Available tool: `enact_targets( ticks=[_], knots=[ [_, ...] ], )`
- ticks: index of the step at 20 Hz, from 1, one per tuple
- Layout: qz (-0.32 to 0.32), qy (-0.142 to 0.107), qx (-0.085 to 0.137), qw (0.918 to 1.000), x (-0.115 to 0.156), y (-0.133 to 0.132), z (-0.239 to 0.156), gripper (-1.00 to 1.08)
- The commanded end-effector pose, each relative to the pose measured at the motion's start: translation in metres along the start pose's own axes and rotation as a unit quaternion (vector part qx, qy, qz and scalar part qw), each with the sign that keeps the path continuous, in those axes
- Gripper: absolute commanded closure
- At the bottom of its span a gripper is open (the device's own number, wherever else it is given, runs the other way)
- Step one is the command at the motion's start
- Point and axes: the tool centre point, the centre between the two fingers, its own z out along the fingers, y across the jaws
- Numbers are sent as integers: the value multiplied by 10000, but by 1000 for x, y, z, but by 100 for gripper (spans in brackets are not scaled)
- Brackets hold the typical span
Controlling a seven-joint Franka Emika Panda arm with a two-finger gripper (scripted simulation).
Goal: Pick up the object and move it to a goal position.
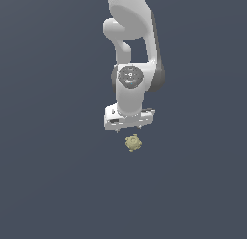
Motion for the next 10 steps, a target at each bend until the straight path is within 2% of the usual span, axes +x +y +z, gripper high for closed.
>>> enact_targets(
  ticks=[1, 10],
  knots=[
    [-300, 48, -30, 9995, 6, -4, 7, -92],
    [-1272, 212, -121, 9916, 26, -18, 30, -92]
  ],
)
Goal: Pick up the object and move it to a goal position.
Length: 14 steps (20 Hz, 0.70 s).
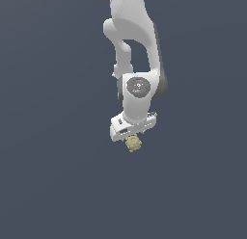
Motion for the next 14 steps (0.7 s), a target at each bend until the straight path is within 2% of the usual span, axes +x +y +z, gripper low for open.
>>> enact_targets(
  ticks=[1, 14],
  knots=[
    [-193, 36, -19, 9998, 4, -2, 4, -92],
    [-344, 60, -31, 9994, 7, -4, 22, -92]
  ],
)
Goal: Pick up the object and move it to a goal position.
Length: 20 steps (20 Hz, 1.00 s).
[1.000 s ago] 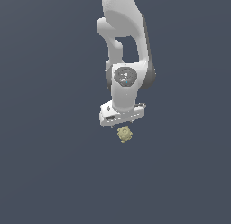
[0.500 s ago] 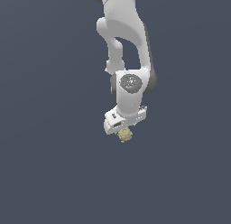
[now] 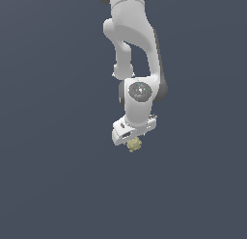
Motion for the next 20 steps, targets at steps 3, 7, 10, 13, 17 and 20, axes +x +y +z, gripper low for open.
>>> enact_targets(
  ticks=[3, 7, 10, 13, 17, 20],
  knots=[
    [-14, -3, 1, 10000, -1, -1, 22, -92],
    [-24, 0, 0, 10000, -1, -1, 38, -92],
    [-24, 0, 0, 10000, 0, 0, 42, -92],
    [-24, 0, 0, 10000, 0, 0, 42, 108],
    [-24, 0, 0, 10000, 0, 0, 42, 108],
    [-24, 0, 0, 10000, 0, 0, 42, 108]
  ],
)
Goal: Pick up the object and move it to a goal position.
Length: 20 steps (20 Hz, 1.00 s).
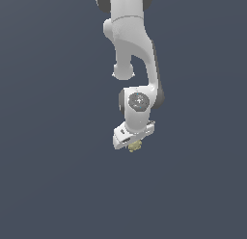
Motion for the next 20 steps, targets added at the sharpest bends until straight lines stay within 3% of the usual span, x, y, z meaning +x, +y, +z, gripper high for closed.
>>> enact_targets(
  ticks=[1, 11, 20],
  knots=[
    [-3, -2, 2, 10000, 0, 0, 1, 108],
    [-2, -1, -2, 10000, -2, -7, -19, 108],
    [-5, -3, -7, 10000, -10, -30, -80, 108]
  ],
)
